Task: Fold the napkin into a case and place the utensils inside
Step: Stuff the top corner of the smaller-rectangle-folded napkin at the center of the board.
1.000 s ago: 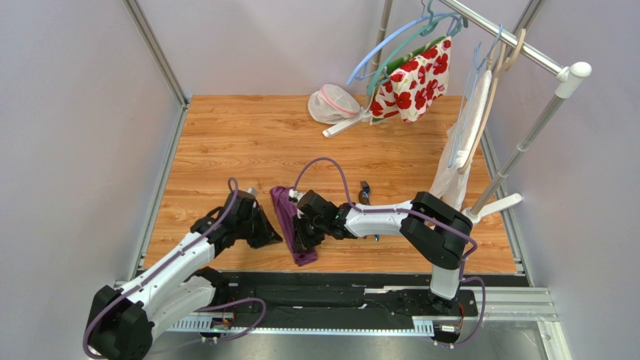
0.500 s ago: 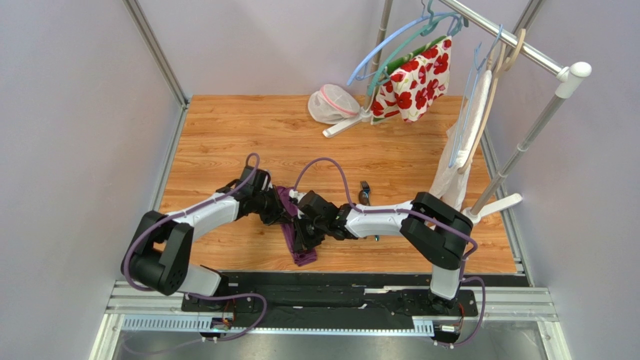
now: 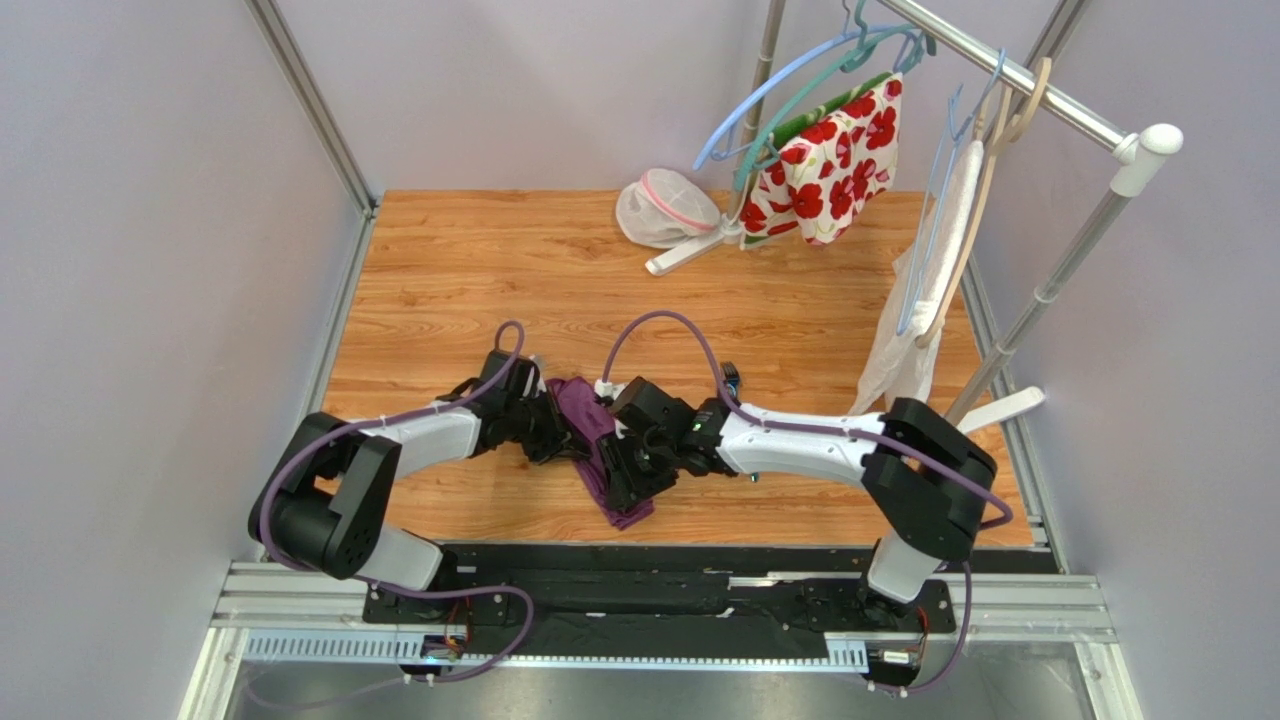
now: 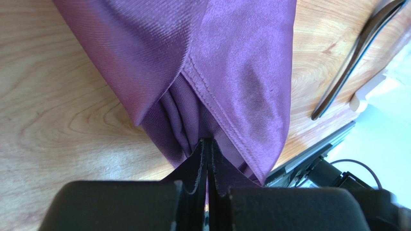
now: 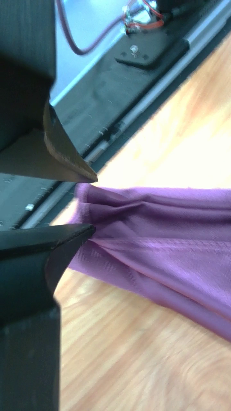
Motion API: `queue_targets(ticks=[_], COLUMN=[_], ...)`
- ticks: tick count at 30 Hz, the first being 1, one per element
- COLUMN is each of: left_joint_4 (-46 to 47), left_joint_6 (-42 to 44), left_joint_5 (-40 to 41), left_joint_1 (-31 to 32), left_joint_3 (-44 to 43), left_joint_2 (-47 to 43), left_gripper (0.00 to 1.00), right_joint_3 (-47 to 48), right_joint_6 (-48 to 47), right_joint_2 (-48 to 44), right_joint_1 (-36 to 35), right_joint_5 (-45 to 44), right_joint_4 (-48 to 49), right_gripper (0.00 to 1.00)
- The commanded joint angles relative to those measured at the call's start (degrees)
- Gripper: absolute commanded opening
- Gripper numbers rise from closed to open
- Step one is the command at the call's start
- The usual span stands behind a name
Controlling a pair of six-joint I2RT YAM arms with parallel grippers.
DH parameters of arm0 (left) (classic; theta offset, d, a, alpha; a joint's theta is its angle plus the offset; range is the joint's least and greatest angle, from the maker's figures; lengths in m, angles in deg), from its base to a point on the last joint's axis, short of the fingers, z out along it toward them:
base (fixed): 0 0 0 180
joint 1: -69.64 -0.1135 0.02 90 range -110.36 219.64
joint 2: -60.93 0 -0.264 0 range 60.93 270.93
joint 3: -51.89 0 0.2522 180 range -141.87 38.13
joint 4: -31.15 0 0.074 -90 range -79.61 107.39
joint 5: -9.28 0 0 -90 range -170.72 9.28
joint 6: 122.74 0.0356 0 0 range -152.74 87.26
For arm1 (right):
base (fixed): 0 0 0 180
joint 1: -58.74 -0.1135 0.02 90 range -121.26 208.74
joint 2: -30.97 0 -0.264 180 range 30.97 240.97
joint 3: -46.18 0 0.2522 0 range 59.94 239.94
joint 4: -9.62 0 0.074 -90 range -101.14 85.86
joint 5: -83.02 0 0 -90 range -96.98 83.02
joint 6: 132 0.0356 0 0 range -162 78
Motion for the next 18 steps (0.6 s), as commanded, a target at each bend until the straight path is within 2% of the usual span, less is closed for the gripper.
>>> queue_targets(ticks=[1, 8, 11, 12, 15, 18], left_joint_4=[0.3, 3.1, 3.0, 2.9, 2.4, 2.2], left_joint_6=[1.8, 0.8, 0.8, 0.8, 0.8, 0.9], left_joint_5=[6.0, 4.5, 4.5, 4.5, 4.5, 4.2], left_joint_1=[0.0, 0.0, 0.0, 0.0, 0.0, 0.0], left_joint_3=[3.3, 4.5, 4.6, 4.6, 4.9, 5.0], left_joint_2=[1.9, 3.8, 3.4, 3.3, 2.6, 2.1], left_gripper=[0.00, 0.00, 0.00, 0.00, 0.00, 0.00], right_joint_3=[4.1, 4.5, 3.9, 3.2, 1.4, 1.0], right_joint_6=[-2.1, -2.9, -2.4, -2.5, -2.4, -3.6], right_joint_2=[-6.8, -7.9, -8.0, -8.0, -8.4, -7.8], right_joint_1=[0.5, 2.0, 2.7, 4.0, 7.7, 10.2], right_joint_5=[-0.4, 2.4, 3.3, 3.4, 5.3, 6.3], right_joint_4=[-6.5, -5.1, -3.2, -2.8, -0.8, -0.2], right_gripper=[0.48, 0.49, 0.41, 0.35, 0.23, 0.23])
